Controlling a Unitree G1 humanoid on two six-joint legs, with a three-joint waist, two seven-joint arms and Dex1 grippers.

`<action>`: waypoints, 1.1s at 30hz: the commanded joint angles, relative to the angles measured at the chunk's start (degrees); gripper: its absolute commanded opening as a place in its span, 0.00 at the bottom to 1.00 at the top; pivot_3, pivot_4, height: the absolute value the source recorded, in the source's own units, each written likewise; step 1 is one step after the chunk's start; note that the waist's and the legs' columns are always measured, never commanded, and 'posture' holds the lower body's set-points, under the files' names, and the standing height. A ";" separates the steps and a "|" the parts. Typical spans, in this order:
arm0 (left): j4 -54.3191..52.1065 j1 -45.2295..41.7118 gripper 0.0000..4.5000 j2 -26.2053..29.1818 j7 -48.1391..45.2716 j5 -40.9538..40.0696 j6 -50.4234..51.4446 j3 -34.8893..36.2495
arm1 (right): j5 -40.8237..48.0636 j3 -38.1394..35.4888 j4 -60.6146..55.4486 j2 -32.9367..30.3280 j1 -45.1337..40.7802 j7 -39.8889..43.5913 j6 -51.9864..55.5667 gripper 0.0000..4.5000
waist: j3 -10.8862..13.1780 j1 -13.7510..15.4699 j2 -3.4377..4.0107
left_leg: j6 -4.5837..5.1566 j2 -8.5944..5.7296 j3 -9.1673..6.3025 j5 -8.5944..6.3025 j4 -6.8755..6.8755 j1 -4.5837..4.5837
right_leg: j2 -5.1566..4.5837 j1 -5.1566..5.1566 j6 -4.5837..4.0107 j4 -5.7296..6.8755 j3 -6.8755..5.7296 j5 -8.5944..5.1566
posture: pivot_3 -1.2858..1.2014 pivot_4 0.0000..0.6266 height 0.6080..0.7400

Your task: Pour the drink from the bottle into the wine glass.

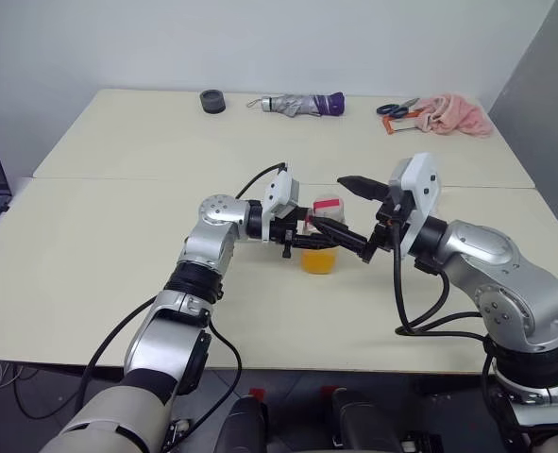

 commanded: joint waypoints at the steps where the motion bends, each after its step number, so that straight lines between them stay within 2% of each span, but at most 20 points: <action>1: -2.39 0.03 0.39 0.21 0.09 -0.90 -0.23 0.30 | 0.70 -0.17 -0.68 -0.38 -1.31 0.75 -0.05 0.86 | 0.00 -0.01 0.00 | 0.00 0.00 0.00 0.00 0.00 0.00 | 0.00 0.00 0.00 0.00 0.00 0.00 | 0.52 0.24 1.00; 11: -2.51 0.05 0.39 0.13 0.44 -0.87 -0.17 0.38 | 0.05 0.59 -0.90 -0.52 -1.39 1.19 -0.43 0.07 | 0.00 0.01 0.00 | 0.00 0.00 0.00 0.00 0.00 0.00 | 0.00 0.00 0.00 0.00 0.00 0.00 | 0.52 0.24 1.00; 21: -2.38 0.01 0.39 0.07 0.85 -0.89 -0.33 0.53 | 0.76 -0.31 -1.95 -0.08 -0.17 0.89 -0.59 0.05 | 0.00 0.00 0.00 | 0.00 0.01 0.00 0.00 0.00 0.00 | 0.00 0.00 0.00 0.00 0.00 0.00 | 0.52 0.24 1.00; 33: -6.45 2.66 0.39 1.81 1.95 -2.11 2.22 1.47 | -8.51 -2.62 3.22 -3.38 0.84 0.28 -9.31 0.05 | 0.00 0.02 0.00 | 0.00 0.01 0.00 0.00 0.00 0.01 | 0.00 0.00 0.00 0.00 0.01 0.00 | 0.52 0.24 1.00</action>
